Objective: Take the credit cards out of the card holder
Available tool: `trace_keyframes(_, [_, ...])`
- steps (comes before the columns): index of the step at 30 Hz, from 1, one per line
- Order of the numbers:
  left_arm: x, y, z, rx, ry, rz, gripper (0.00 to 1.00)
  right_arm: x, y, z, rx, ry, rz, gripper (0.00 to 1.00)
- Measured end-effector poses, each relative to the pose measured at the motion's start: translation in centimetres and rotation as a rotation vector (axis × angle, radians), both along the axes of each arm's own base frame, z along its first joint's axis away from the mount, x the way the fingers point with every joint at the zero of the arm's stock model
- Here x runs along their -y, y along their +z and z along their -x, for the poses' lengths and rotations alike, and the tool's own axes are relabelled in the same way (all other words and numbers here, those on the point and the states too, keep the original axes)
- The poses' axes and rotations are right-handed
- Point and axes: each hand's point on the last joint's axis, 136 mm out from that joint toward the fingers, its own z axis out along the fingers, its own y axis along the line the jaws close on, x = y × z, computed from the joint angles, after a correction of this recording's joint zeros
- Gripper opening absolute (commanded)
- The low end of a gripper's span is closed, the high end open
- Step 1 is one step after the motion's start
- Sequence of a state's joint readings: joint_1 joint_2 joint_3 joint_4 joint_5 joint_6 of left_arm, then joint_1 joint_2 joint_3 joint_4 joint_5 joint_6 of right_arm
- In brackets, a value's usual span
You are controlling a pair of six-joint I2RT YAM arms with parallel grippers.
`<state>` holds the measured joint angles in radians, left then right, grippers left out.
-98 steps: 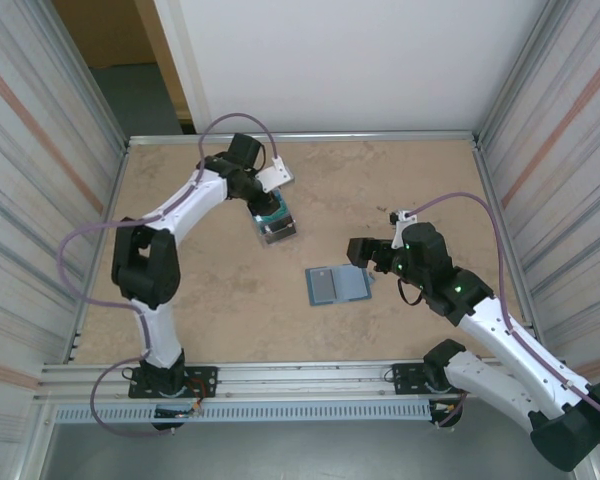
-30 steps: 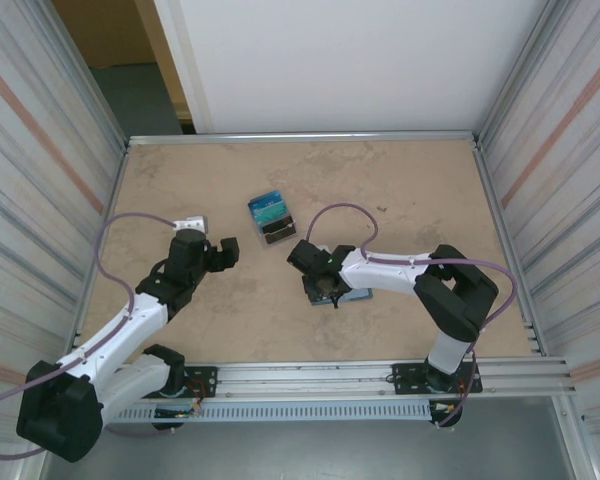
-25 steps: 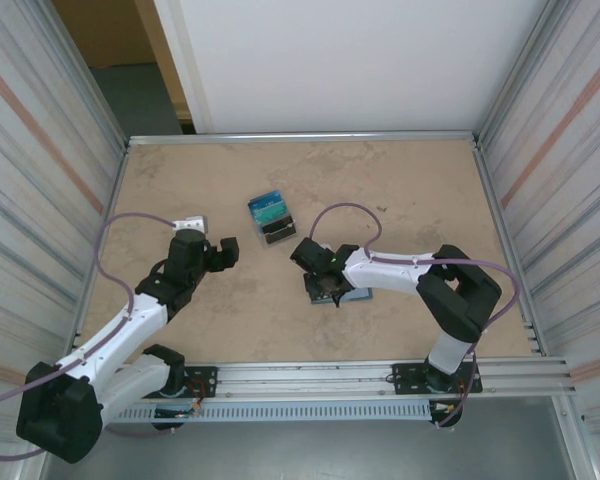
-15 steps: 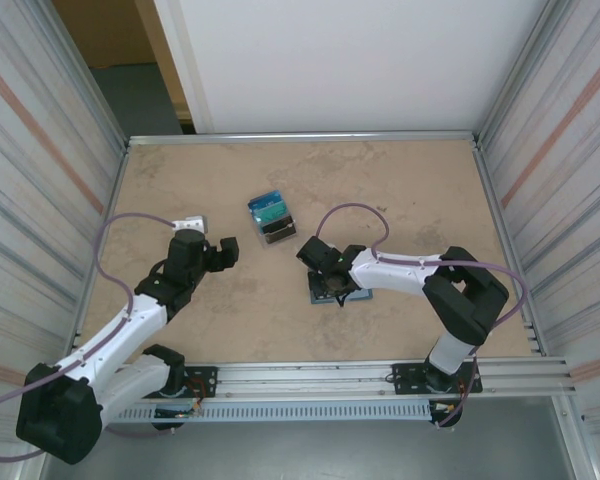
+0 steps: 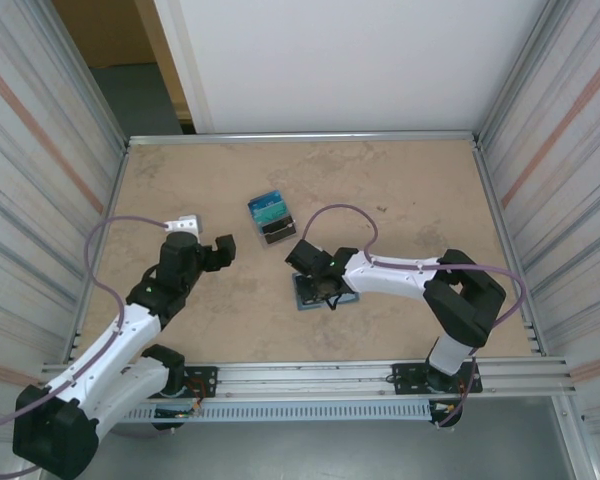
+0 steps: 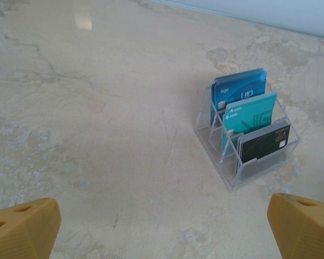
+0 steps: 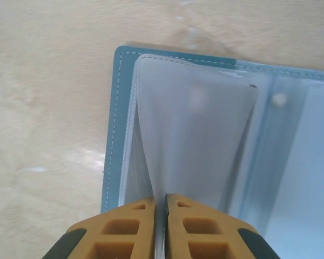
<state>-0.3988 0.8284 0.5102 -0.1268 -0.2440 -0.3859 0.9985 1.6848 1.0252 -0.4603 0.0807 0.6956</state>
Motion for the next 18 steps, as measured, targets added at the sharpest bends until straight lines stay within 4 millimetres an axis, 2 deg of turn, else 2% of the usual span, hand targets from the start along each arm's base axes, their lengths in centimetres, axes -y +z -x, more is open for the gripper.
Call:
trace_keyframes(3, [0.0, 0.5, 0.1, 0.015, -0.003, 0.009, 0.99, -0.7, 0.1, 0.3, -0.002, 0.016, -0.011, 0.12])
trace_keyframes(10, [0.4, 0.6, 0.3, 0.019, -0.023, 0.006, 0.99, -0.4, 0.0, 0.4, -0.007, 0.014, 0.003, 0.13])
trace_keyframes(13, [1.5, 1.3, 0.5, 0.037, -0.057, -0.022, 0.99, -0.2, 0.2, 0.4, -0.001, 0.011, 0.006, 0.13])
trace_keyframes(18, [3.5, 3.5, 0.5, 0.095, -0.107, -0.082, 0.98, 0.3, 1.0, 0.3, 0.024, -0.003, -0.003, 0.14])
